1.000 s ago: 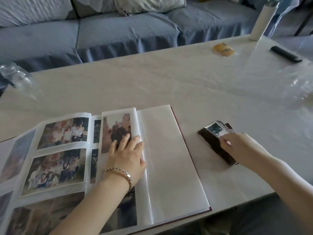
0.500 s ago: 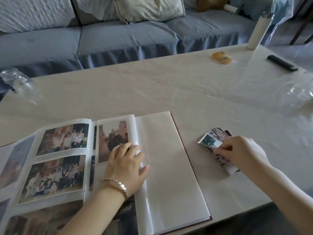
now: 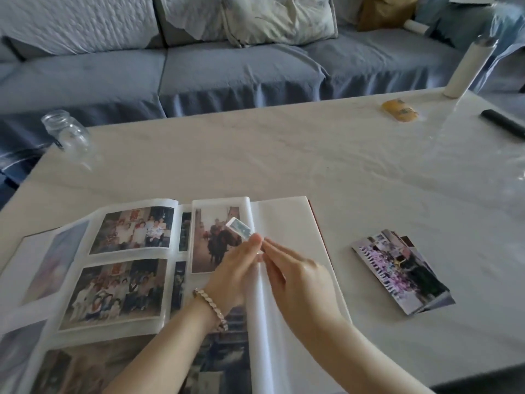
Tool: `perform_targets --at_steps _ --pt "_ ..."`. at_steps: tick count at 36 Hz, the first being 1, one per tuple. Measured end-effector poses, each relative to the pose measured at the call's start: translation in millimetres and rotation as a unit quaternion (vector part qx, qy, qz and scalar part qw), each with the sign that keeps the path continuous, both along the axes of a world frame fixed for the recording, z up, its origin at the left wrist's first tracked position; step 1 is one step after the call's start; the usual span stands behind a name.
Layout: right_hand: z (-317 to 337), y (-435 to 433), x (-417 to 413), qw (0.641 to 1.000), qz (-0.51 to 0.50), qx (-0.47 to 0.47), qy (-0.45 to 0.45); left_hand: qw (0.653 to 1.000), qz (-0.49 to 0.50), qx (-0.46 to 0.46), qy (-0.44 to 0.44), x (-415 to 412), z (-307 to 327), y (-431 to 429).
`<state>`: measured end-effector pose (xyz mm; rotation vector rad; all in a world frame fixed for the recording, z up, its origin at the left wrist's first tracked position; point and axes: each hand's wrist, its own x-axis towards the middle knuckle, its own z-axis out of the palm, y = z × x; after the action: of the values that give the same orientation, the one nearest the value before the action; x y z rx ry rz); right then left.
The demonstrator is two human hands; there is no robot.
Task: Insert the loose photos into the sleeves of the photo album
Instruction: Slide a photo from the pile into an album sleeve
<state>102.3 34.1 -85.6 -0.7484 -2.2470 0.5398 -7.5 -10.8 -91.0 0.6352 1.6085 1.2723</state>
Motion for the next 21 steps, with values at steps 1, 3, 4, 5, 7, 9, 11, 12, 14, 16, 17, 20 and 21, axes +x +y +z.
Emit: perform_targets --at_steps 1,3,4,5,7,9,11,12,14,16,17,20,21 --pt "-3.4 -4.0 -4.0 0.999 0.030 -0.017 -0.014 0.999 0.033 -0.018 0.001 -0.6 0.2 1.7" --pt "-7.6 -7.9 -7.1 0.993 0.078 -0.078 -0.033 0.995 0.085 -0.054 0.007 -4.1 -1.0 2.3" --pt "-8.7 -7.0 -6.7 0.988 0.090 -0.116 -0.041 0.993 0.099 -0.058 0.020 -7.5 -4.1 -0.1" --pt "-10.8 -3.7 -5.1 0.983 0.091 -0.150 -0.054 0.990 0.113 -0.075 0.046 -10.2 -5.2 -2.2" --pt "-19.8 11.0 0.0 0.981 0.046 -0.166 -0.086 0.979 0.118 -0.116 0.119 -12.1 -3.9 -7.8" --pt "-28.9 31.9 3.2 0.974 -0.012 -0.174 -0.141 0.969 0.112 -0.133 0.175 -12.7 -6.4 -9.4" --pt "-34.7 51.2 1.4 0.961 -0.046 -0.175 -0.210 0.964 0.108 -0.128 0.207 -13.4 -4.9 -7.4" --pt "-36.1 59.0 -0.1 0.953 -0.053 -0.173 -0.245 0.960 0.115 -0.127 0.220 -15.7 -4.9 -6.0" --pt "-38.8 71.4 -4.4 0.938 -0.052 -0.172 -0.297 0.949 0.127 -0.138 0.251 -22.4 -5.2 -3.4" --pt "-40.2 78.9 -10.2 0.927 -0.047 -0.180 -0.324 0.939 0.140 -0.149 0.276 -29.4 -4.9 0.3" --pt "-40.8 80.7 -13.0 0.923 -0.048 -0.187 -0.332 0.937 0.143 -0.152 0.281 -32.3 -5.0 2.6" --pt "-43.6 81.2 -17.3 0.920 -0.070 -0.201 -0.328 0.924 0.135 -0.176 0.313 -38.9 -5.3 10.2" --pt "-45.0 80.2 -17.6 0.922 -0.078 -0.199 -0.323 0.918 0.131 -0.184 0.327 -39.6 -3.9 12.5"
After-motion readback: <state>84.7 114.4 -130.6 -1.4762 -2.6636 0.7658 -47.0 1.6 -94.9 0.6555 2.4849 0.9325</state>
